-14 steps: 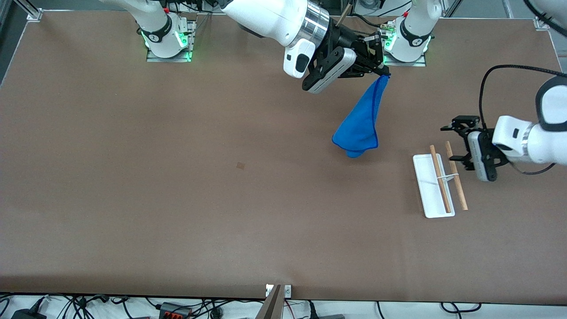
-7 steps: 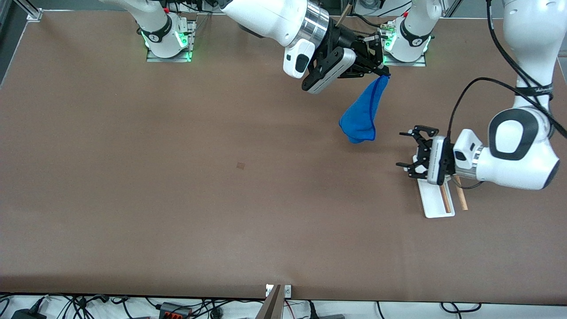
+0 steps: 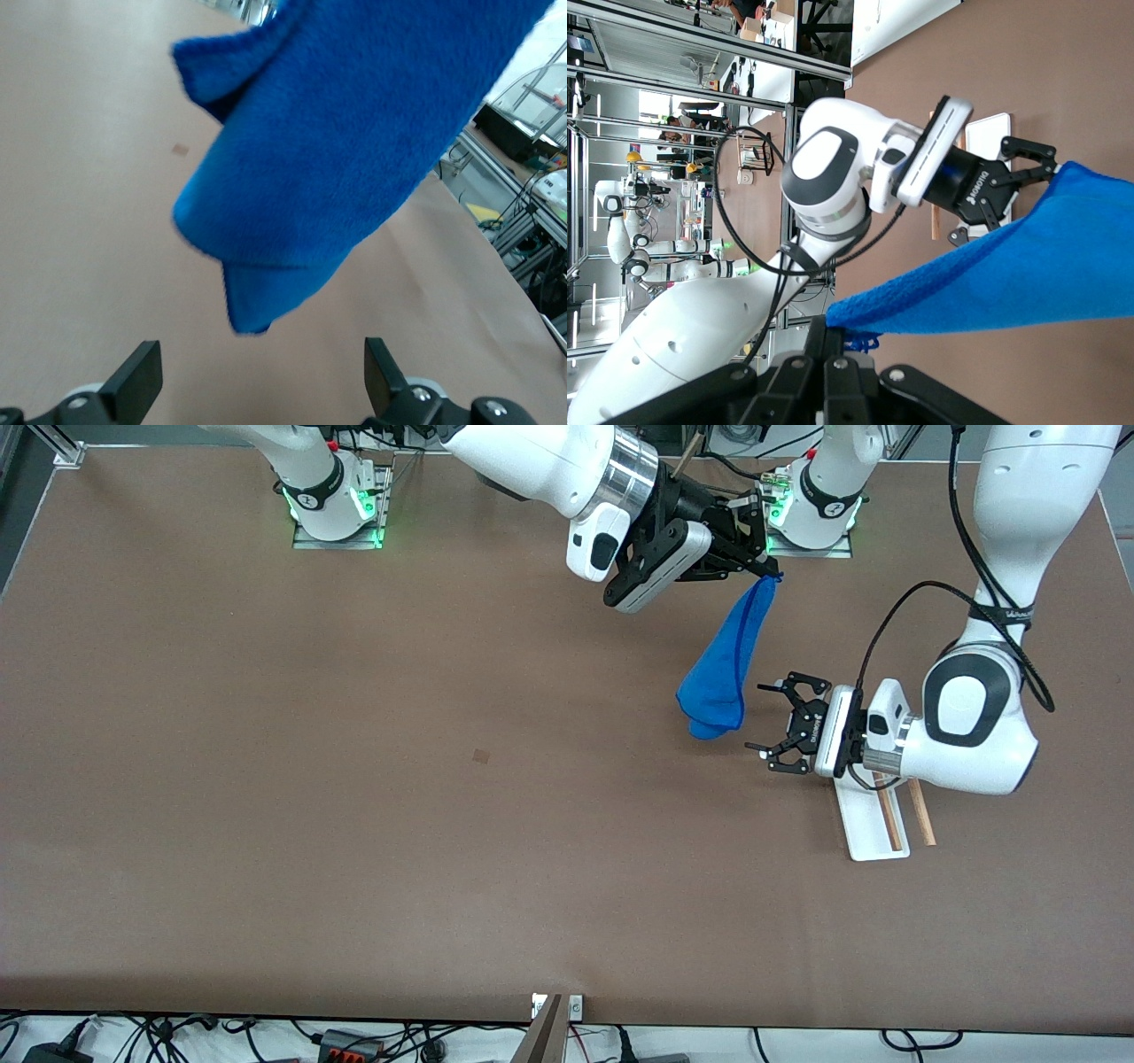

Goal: Pass towel and hang on rack
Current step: 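Hold the towel up with the right gripper while the left gripper approaches, then close the left gripper on the hanging towel below the right gripper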

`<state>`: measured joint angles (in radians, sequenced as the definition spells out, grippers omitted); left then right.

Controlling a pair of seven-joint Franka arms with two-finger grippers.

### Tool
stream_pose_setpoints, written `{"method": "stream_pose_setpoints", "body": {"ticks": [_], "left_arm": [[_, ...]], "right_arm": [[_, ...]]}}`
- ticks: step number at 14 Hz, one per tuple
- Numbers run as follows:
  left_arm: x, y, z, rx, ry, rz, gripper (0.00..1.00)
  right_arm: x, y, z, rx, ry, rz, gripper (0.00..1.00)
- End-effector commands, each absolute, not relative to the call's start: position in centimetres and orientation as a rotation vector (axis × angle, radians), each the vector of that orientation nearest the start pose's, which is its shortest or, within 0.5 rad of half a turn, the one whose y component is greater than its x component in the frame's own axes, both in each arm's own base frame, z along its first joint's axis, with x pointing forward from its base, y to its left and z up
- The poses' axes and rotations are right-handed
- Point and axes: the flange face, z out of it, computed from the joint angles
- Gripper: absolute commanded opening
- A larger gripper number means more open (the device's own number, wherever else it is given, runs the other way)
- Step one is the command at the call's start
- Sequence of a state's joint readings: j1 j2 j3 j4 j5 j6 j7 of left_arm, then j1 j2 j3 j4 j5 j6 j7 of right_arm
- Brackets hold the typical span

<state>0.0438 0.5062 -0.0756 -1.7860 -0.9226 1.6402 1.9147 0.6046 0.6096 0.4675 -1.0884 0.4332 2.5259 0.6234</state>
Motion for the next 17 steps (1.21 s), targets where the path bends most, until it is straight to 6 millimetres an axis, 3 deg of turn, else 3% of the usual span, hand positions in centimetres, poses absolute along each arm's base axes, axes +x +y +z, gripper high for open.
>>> {"method": "stream_pose_setpoints", "body": {"ticks": [1,6,12,14,17], "left_arm": [[57.7,-9.8,26.6,1.423,-1.448,0.552,1.00],[57.3,-10.6,26.8,1.355,-1.468,0.650,1.00],[57.4,-14.0,28.8,1.267,-1.510,0.764,0.97],[57.5,-14.7,28.9,1.261,-1.512,0.780,0.86],[58.0,-14.9,29.0,1.221,-1.538,0.857,0.38]], "right_arm": [[47.7,60.2,60.0,-2.102,0.011,-0.159,0.00],[47.7,60.3,59.9,-2.103,0.006,-0.172,0.00],[47.7,60.3,59.9,-2.103,0.006,-0.172,0.00],[47.7,60.3,59.9,-2.101,0.006,-0.175,0.00],[47.7,60.3,59.9,-2.103,0.003,-0.179,0.00]]}}
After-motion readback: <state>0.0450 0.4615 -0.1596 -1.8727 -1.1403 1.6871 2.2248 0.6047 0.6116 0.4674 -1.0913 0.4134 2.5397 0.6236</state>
